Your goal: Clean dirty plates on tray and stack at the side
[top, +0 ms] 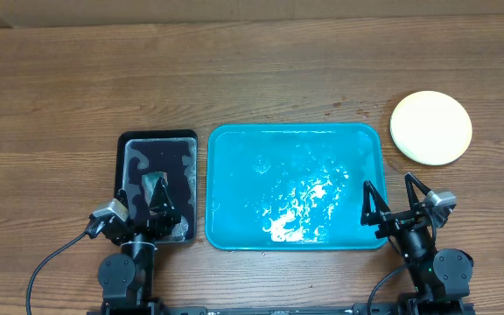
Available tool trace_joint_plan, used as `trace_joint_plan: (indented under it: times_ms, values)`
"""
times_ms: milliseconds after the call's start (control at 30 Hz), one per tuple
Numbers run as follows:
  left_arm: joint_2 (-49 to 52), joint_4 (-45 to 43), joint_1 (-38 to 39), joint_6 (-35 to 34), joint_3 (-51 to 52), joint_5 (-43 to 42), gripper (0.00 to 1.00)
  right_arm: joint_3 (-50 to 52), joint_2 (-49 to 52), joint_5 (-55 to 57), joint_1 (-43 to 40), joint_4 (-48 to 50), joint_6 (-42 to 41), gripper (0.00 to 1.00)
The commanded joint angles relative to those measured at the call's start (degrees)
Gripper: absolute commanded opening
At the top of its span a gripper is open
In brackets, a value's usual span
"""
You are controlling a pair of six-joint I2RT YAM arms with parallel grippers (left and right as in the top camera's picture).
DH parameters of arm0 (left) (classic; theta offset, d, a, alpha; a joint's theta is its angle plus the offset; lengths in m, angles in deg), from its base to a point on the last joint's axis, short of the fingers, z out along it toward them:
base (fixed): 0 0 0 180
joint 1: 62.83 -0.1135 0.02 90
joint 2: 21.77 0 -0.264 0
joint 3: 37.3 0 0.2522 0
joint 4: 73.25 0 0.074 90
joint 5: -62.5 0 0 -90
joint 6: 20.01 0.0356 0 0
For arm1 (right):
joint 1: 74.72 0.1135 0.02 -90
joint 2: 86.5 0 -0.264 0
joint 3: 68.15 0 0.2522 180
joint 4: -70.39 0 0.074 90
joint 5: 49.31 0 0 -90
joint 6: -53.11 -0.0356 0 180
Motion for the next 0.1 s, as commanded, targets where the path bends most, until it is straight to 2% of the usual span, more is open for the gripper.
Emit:
trace_joint_plan:
  times_ms: [0,67]
  values:
    - [-0.50,-0.07,-0.31,1.33,0.20,-0.70,0.99,0.61,-0.68,0.33,-0.15,0.17,0.20,1.00]
    - [-0.50,-0.07,-0.31,1.31,0.20,-0.70,1.00,0.61,-0.68,0.33,-0.15,0.17,0.20,1.00]
